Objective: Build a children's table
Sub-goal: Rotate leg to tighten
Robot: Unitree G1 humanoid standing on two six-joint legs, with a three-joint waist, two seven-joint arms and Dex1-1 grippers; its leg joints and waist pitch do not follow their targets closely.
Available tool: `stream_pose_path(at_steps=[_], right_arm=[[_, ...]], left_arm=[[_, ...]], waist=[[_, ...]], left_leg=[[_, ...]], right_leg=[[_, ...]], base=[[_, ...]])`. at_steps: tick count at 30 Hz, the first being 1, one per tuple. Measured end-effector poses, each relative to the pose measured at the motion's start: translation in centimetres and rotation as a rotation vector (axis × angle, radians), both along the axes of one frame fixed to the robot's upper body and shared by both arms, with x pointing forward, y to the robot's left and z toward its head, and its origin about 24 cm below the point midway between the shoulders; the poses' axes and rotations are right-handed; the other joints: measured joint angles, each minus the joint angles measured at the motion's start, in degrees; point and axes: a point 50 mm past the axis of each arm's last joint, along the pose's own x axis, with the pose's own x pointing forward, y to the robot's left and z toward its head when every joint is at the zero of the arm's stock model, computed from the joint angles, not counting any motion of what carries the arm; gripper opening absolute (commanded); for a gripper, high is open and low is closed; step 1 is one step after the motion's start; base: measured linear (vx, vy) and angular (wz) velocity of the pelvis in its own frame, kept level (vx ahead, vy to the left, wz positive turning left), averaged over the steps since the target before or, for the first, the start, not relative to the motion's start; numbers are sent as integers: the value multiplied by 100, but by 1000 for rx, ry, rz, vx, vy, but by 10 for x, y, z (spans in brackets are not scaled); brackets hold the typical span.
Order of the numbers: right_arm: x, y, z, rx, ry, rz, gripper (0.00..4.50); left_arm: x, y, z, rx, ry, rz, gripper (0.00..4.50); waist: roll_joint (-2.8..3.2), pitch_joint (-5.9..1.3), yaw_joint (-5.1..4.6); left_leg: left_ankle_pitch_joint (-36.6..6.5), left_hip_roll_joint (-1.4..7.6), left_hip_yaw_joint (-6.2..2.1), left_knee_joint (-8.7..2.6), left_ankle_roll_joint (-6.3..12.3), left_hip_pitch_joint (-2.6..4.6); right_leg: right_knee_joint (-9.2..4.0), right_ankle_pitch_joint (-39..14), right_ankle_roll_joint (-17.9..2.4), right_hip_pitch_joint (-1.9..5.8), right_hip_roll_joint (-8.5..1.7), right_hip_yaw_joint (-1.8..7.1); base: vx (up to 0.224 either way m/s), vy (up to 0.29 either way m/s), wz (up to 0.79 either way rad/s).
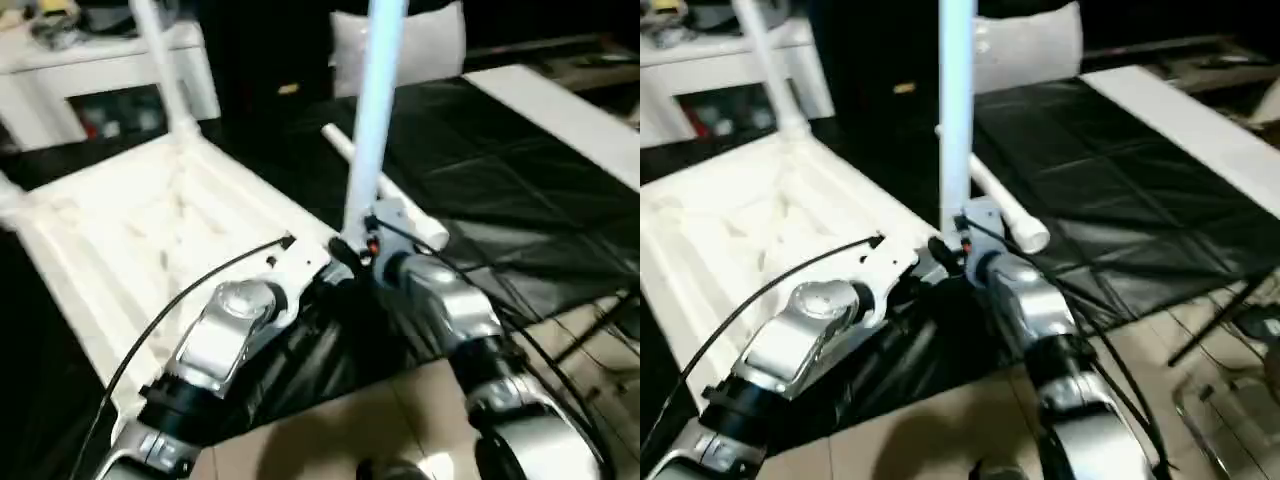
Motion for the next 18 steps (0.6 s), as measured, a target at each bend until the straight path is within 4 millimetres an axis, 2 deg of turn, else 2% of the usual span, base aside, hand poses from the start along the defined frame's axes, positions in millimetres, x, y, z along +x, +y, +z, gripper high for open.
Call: stream_pose_path(at_steps=[5,9,12,14,18], right_arm=[[-17,-19,-1,18,-23,57,445],[-35,-40,-18,14,46,92,445],[-36,-53,-10,-11,4,138,445],[-35,-60,0,-34,-48,189,445],[-35,-67,10,-51,-83,285,445]], left_arm=[[4,7,2,21,-34,-43,0],[9,17,4,37,-61,-74,0],[9,25,4,42,-77,-127,0],[8,30,3,53,-84,-172,0],[6,39,2,76,-84,-256,0]], waist=[[27,1,115],[56,12,204],[88,3,279],[94,0,374],[85,4,565]], left_leg=[[4,27,14,-13,0,-18],[17,38,46,0,18,-32],[42,37,70,2,64,-56],[42,43,87,6,66,-52],[41,64,142,13,68,-6]], right_leg=[[4,-12,-6,-27,18,0],[19,-14,-10,-62,31,33],[31,8,-46,-102,32,62],[37,8,-46,-104,37,68],[63,10,-50,-103,53,129]], base=[[0,0,0],[0,0,0],[0,0,0],[0,0,0],[0,0,0]])
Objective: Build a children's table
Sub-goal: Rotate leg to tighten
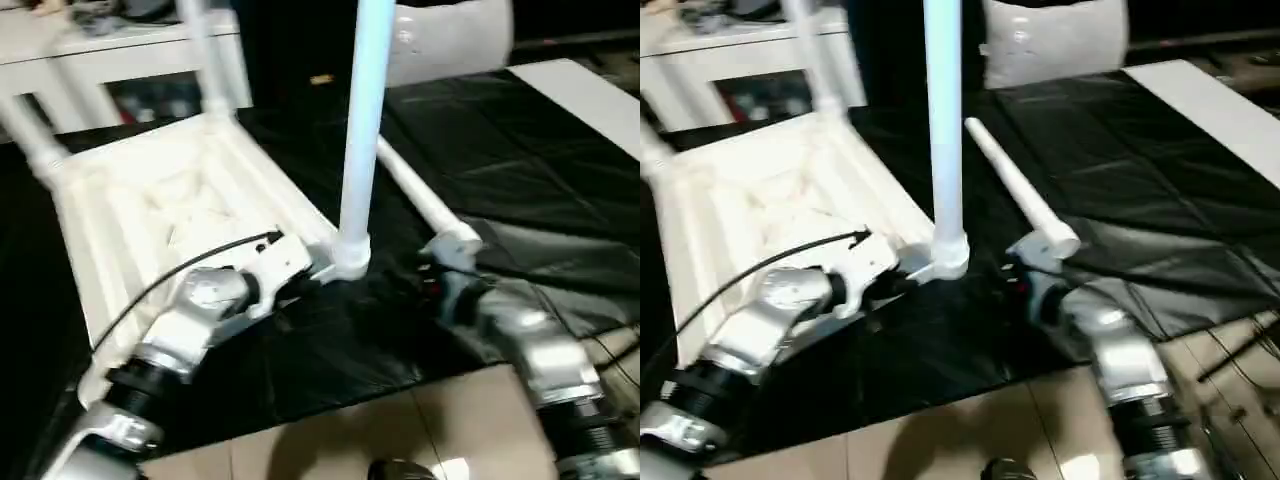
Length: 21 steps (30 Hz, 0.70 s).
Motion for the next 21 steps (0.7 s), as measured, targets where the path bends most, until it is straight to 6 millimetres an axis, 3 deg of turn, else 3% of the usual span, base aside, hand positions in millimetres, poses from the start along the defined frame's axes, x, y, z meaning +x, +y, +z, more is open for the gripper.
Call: stream_pose_path(at_steps=[5,11,13,17,19,21], right_arm=[[5,-3,17,-54,-62,168,445],[7,6,16,-48,-32,309,445],[9,7,16,-47,-21,340,411],[11,11,12,-48,7,387,408],[13,14,11,-38,14,396,367],[14,15,11,-33,15,403,367]], left_arm=[[-5,7,-3,27,13,-109,0],[-10,5,-3,40,23,-219,0],[-12,4,-3,43,32,-245,0],[-14,1,-4,42,38,-276,0],[-15,0,-4,43,39,-282,0],[-15,0,-5,43,40,-285,0]], waist=[[-20,1,208],[-27,-3,463],[-29,-4,511],[-34,-6,601],[-35,-5,625],[-35,-6,633]], left_leg=[[0,10,48,16,-2,38],[1,26,91,20,-3,64],[0,25,121,20,-1,81],[-4,24,169,19,3,117],[-3,24,179,21,2,126],[-3,25,182,25,2,131]], right_leg=[[44,-4,-4,0,5,37],[62,1,-17,0,18,67],[69,2,-17,0,18,91],[87,2,-18,-1,18,134],[105,1,-17,-6,18,146],[117,0,-18,-8,18,151]], base=[[0,0,0],[0,0,0],[0,0,0],[0,0,0],[0,0,0],[0,0,0]])
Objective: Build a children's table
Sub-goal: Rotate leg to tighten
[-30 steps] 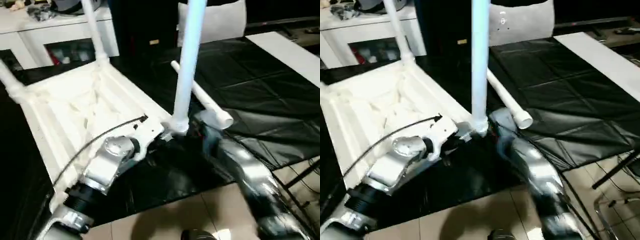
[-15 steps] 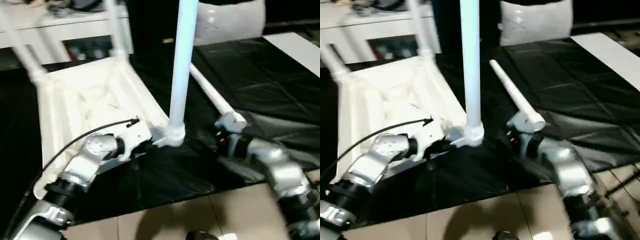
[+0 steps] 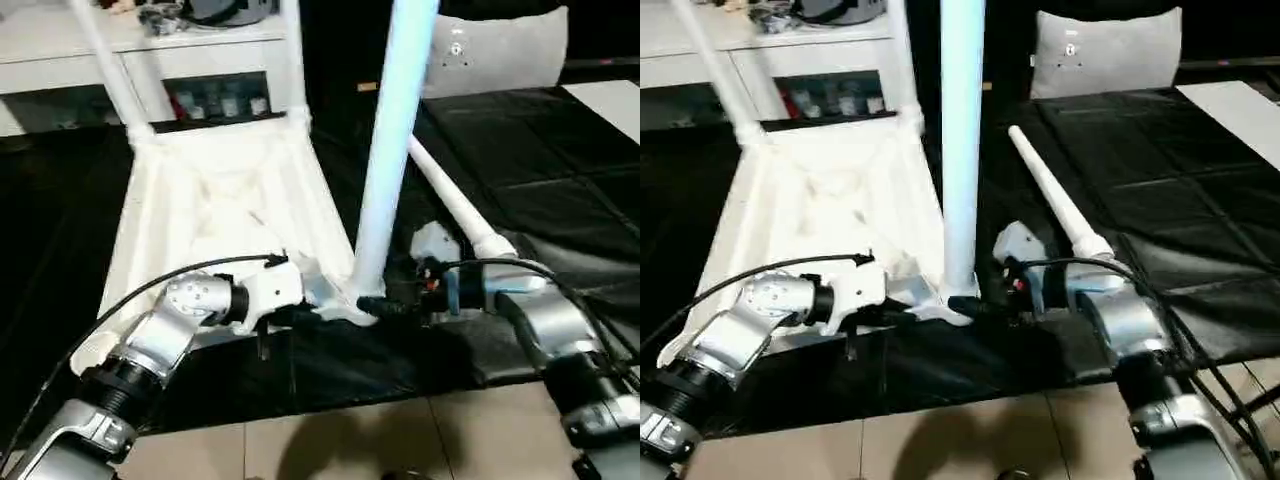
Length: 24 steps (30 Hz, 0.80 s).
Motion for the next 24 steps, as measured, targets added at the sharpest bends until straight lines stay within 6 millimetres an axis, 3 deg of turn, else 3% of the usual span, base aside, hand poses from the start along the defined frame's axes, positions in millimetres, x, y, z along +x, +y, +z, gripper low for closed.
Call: stream_pose_path(at_steps=[2,6,8,20,24], right_arm=[[1,0,0,-1,-1,7,327],[4,4,-1,4,3,26,315],[5,4,-2,7,8,29,281],[3,11,-6,43,78,-20,253],[5,21,-12,101,112,-214,248]], left_arm=[[0,0,0,0,2,-4,0],[0,0,0,1,3,-4,0],[0,1,-1,1,2,-5,0],[-2,-1,-1,-22,53,47,0],[1,-8,-6,-67,105,209,0]], waist=[[0,0,5],[0,0,5],[0,0,2],[-36,-28,-22],[-41,-48,-69]], left_leg=[[0,0,1,6,-1,1],[1,4,1,12,-1,2],[0,4,2,13,-1,2],[0,9,3,20,-2,5],[2,9,19,25,-7,46]], right_leg=[[16,-5,-4,-4,0,3],[28,-11,-10,-9,1,3],[29,-11,-11,-9,2,4],[34,-12,-15,-9,6,6],[34,-15,-6,11,6,26]], base=[[0,0,0],[0,0,0],[0,0,0],[0,0,0],[0,0,0]])
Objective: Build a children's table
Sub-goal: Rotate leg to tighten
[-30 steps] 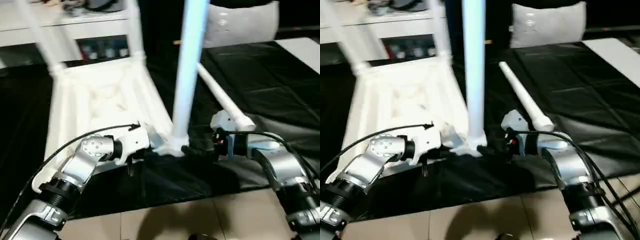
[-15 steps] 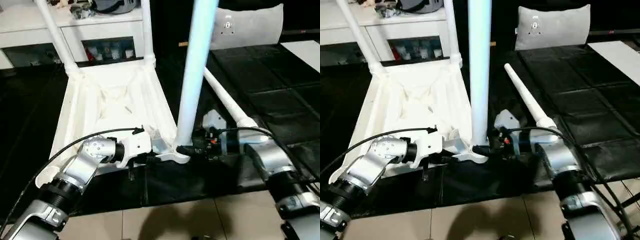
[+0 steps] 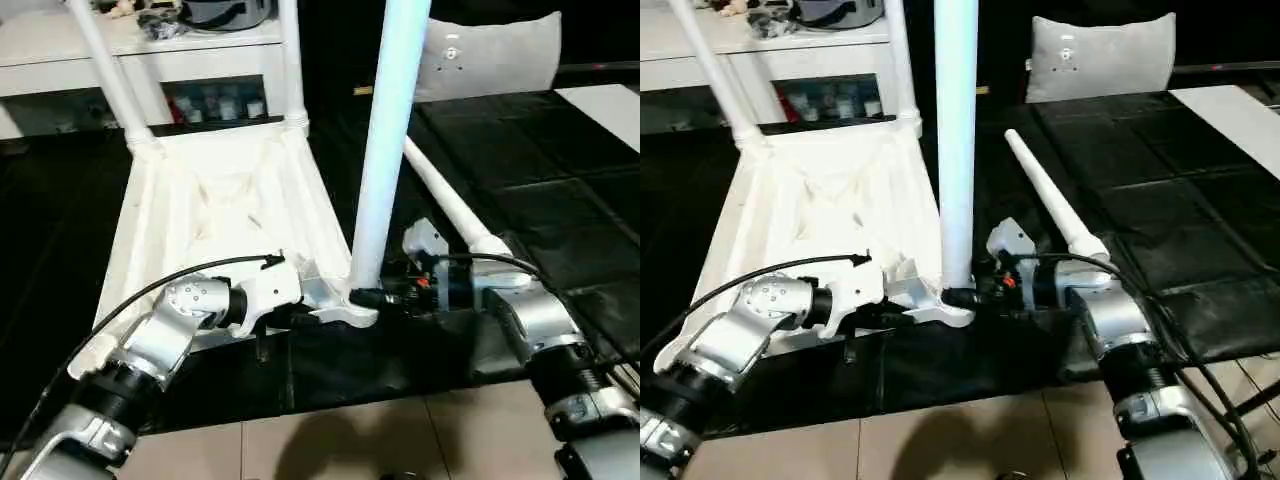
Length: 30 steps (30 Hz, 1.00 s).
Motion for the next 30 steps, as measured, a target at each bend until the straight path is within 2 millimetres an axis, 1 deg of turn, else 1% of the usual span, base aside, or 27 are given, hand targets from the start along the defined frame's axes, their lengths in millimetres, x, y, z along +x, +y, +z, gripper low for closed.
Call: stream_pose_path(at_steps=[2,4,6,7,9,10,12,14,15,16,18,20,23,24,25,26,28,29,30], right_arm=[[7,10,-4,29,10,-202,242],[12,12,-5,26,12,-320,241],[18,17,-7,34,24,-419,241],[23,24,-6,26,24,-484,241],[29,31,-5,13,20,-572,241],[31,33,-4,8,22,-603,241],[35,40,-2,7,14,-662,241],[36,42,-2,5,10,-681,241],[36,43,-2,9,4,-683,276],[36,43,-1,14,-3,-681,311],[36,43,-1,31,-7,-667,317],[33,40,-1,59,-12,-641,346],[30,35,-1,94,-15,-603,364],[28,31,-2,99,-18,-592,364],[26,27,-6,93,-7,-586,381],[24,21,-7,94,-13,-577,398],[15,4,-9,89,-27,-499,405],[13,-2,-10,76,-31,-472,405],[12,-5,-10,71,-35,-456,419]], left_arm=[[5,-12,-3,-34,28,159,0],[6,-25,-3,-64,44,232,0],[8,-35,-4,-81,55,318,0],[11,-40,-3,-87,53,378,0],[15,-49,-2,-96,50,449,0],[17,-52,-1,-99,47,474,0],[19,-57,0,-96,36,509,0],[20,-58,1,-92,27,517,0],[20,-59,1,-91,25,515,0],[21,-58,2,-89,23,512,0],[21,-58,3,-80,10,502,0],[21,-54,4,-69,-4,468,0],[20,-51,5,-63,-20,424,0],[20,-50,5,-59,-25,414,0],[20,-49,5,-58,-28,405,0],[20,-48,5,-56,-36,385,0],[19,-42,5,-47,-53,331,0],[19,-38,5,-42,-60,314,0],[20,-35,4,-39,-64,306,0]], waist=[[3,0,-149],[5,-2,-293],[22,-9,-389],[40,-8,-462],[62,-4,-566],[75,-10,-608],[83,-11,-669],[83,-13,-733],[83,-13,-751],[82,-13,-759],[80,-13,-760],[80,-14,-743],[84,-14,-706],[85,-14,-685],[86,-13,-659],[91,-10,-620],[97,-7,-538],[97,-6,-517],[97,-6,-506]], left_leg=[[-16,-2,6,2,-36,42],[-16,-4,-1,9,-36,49],[-16,-4,-17,13,-36,45],[-16,-8,-26,19,-36,38],[-16,-13,-41,25,-35,-5],[-16,-9,-61,25,-34,-48],[-13,2,-82,24,-30,-74],[-1,-2,-122,25,-10,-98],[-3,-10,-124,24,-6,-101],[-7,-16,-124,24,0,-105],[-11,-19,-130,23,6,-112],[-10,-17,-135,18,7,-114],[2,0,-136,2,21,-132],[5,1,-136,-3,26,-136],[9,2,-135,-7,31,-138],[11,3,-135,-6,34,-141],[12,2,-134,-6,35,-146],[13,3,-133,-4,35,-146],[13,3,-133,-3,35,-146]], right_leg=[[-3,0,3,23,-1,12],[-17,-2,6,31,-3,7],[-37,-3,7,45,-1,-13],[-48,-3,8,45,-2,-26],[-100,-2,9,46,-1,-71],[-142,-2,9,47,-2,-113],[-177,-1,10,49,-4,-137],[-193,4,10,53,-6,-138],[-193,7,11,55,-10,-131],[-193,13,11,55,-13,-127],[-191,33,8,53,-12,-124],[-186,85,15,47,-11,-126],[-176,84,16,26,6,-147],[-175,84,15,20,9,-150],[-172,84,14,14,10,-151],[-169,84,14,9,11,-150],[-169,85,12,5,10,-148],[-166,86,11,4,10,-147],[-165,86,10,4,10,-145]], base=[[0,0,0],[0,0,0],[0,0,0],[0,0,0],[0,0,0],[0,0,0],[0,0,0],[0,0,0],[0,0,0],[0,0,0],[0,0,0],[0,0,0],[0,0,0],[0,0,0],[0,0,0],[0,0,0],[0,0,0],[0,0,0],[0,0,0]])
